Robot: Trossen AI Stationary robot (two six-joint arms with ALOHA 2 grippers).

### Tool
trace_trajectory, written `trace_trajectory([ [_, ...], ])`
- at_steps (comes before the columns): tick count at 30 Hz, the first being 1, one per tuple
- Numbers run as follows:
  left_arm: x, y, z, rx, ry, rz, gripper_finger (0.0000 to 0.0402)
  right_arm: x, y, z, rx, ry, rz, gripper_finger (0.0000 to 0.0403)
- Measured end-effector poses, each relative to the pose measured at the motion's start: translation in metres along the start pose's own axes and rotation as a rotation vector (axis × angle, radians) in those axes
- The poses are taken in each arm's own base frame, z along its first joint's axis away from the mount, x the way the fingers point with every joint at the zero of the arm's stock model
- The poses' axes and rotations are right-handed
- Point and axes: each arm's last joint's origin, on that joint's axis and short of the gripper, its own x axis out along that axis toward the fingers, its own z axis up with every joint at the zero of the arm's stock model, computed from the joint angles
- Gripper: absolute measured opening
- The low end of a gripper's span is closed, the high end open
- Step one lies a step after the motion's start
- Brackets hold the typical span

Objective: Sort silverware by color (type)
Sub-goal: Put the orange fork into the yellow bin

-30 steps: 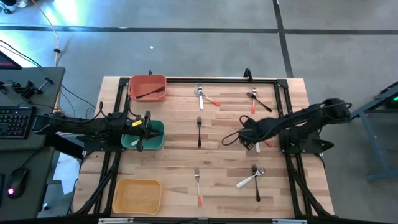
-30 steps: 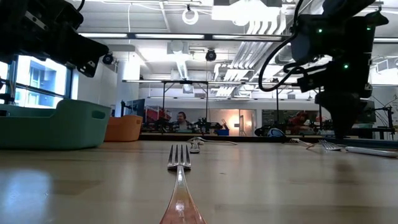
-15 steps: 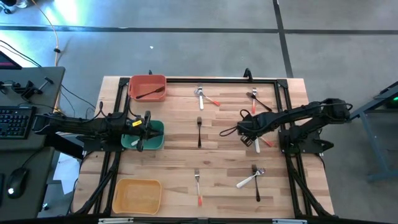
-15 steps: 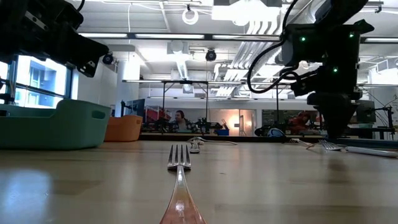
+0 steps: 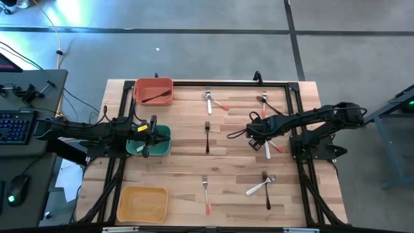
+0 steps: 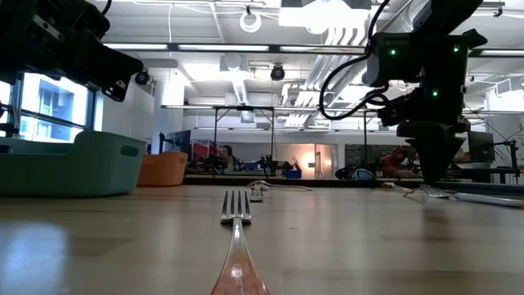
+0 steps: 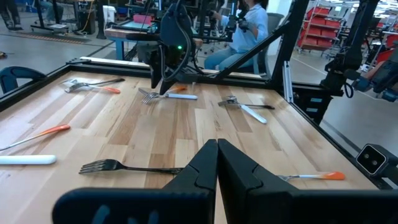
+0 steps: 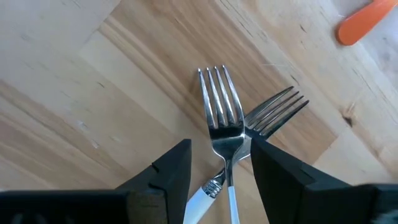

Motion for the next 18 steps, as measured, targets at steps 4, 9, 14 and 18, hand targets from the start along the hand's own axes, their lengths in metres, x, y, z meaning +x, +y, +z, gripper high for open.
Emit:
trace_trajectory([
  [4, 0.000, 0.000, 0.000, 0.000, 0.000, 0.000, 0.0001, 0.008, -0.001, -0.004, 0.012, -0.010, 0.009, 0.0152],
  [9, 0.000, 0.000, 0.000, 0.000, 0.000, 0.000, 0.0001, 0.018, -0.002, -0.008, 0.019, -0.030, 0.028, 0.0149],
  [14, 0.000, 0.000, 0.000, 0.000, 0.000, 0.000, 0.0001, 0.023, -0.003, -0.011, 0.022, -0.036, 0.033, 0.0116],
  [18, 0.000, 0.000, 0.000, -0.001, 0.000, 0.000, 0.0001, 0.024, -0.003, -0.012, 0.027, -0.036, 0.035, 0.0073],
])
